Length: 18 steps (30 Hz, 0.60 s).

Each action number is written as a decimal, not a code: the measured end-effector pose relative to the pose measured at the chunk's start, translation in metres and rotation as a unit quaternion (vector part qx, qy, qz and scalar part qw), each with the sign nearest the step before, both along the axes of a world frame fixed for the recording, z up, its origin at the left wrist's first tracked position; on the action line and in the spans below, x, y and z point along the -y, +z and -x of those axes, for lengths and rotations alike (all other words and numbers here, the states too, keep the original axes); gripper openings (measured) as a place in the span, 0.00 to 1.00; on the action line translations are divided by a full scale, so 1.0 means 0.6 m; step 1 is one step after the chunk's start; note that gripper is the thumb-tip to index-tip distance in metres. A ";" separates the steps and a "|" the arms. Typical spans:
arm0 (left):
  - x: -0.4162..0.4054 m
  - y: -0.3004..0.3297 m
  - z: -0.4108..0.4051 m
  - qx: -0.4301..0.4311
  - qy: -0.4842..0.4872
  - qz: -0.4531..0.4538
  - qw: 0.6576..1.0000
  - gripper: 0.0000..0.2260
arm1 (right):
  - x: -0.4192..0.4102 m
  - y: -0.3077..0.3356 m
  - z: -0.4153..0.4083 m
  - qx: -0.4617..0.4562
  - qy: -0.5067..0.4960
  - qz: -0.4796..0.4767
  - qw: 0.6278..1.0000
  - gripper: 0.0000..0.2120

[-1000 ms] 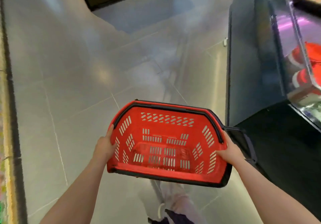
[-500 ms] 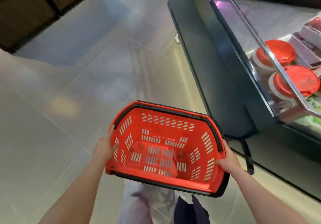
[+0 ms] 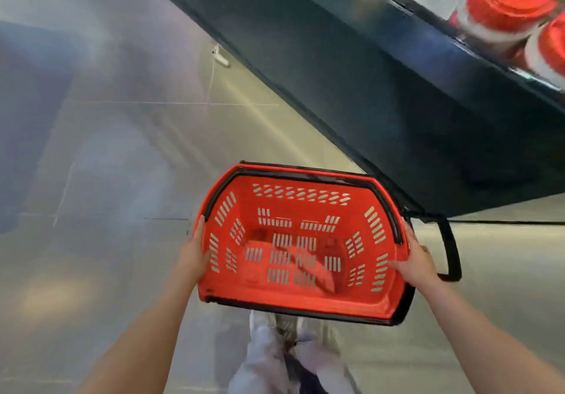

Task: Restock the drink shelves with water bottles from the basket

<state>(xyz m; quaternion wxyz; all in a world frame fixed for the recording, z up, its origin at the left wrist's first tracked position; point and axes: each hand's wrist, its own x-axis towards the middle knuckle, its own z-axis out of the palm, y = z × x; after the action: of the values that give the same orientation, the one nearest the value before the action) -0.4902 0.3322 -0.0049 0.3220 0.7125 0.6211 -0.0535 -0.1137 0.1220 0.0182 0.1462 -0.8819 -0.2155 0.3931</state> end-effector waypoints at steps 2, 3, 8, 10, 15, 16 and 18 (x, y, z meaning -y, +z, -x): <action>-0.036 -0.060 -0.007 -0.004 -0.017 -0.002 1.000 0.37 | -0.016 -0.055 0.013 0.004 -0.025 0.003 1.000 0.42; -0.051 -0.093 -0.007 -0.004 -0.021 -0.005 1.000 0.37 | -0.025 -0.086 0.015 0.007 -0.035 0.004 0.999 0.42; -0.091 -0.225 -0.003 -0.021 -0.037 -0.027 0.999 0.37 | -0.052 -0.215 0.033 0.033 -0.081 0.005 0.996 0.42; -0.093 -0.262 0.000 -0.007 -0.023 -0.049 0.999 0.37 | -0.060 -0.245 0.036 0.058 -0.090 0.015 0.994 0.42; -0.099 -0.291 0.000 0.001 -0.016 -0.061 0.998 0.36 | -0.073 -0.258 0.029 0.070 -0.059 0.026 0.995 0.44; -0.100 -0.274 -0.004 -0.011 -0.020 -0.037 0.999 0.36 | -0.077 -0.244 0.030 0.049 -0.060 0.051 0.996 0.44; -0.107 -0.240 -0.013 -0.046 -0.041 -0.019 0.998 0.36 | -0.078 -0.213 0.029 0.034 -0.048 0.065 0.996 0.44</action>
<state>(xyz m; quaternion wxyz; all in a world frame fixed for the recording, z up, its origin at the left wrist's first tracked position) -0.4826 0.3964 -0.1492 0.2774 0.7399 0.6065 -0.0874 -0.1312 0.1688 -0.1097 0.0995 -0.9116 -0.1518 0.3688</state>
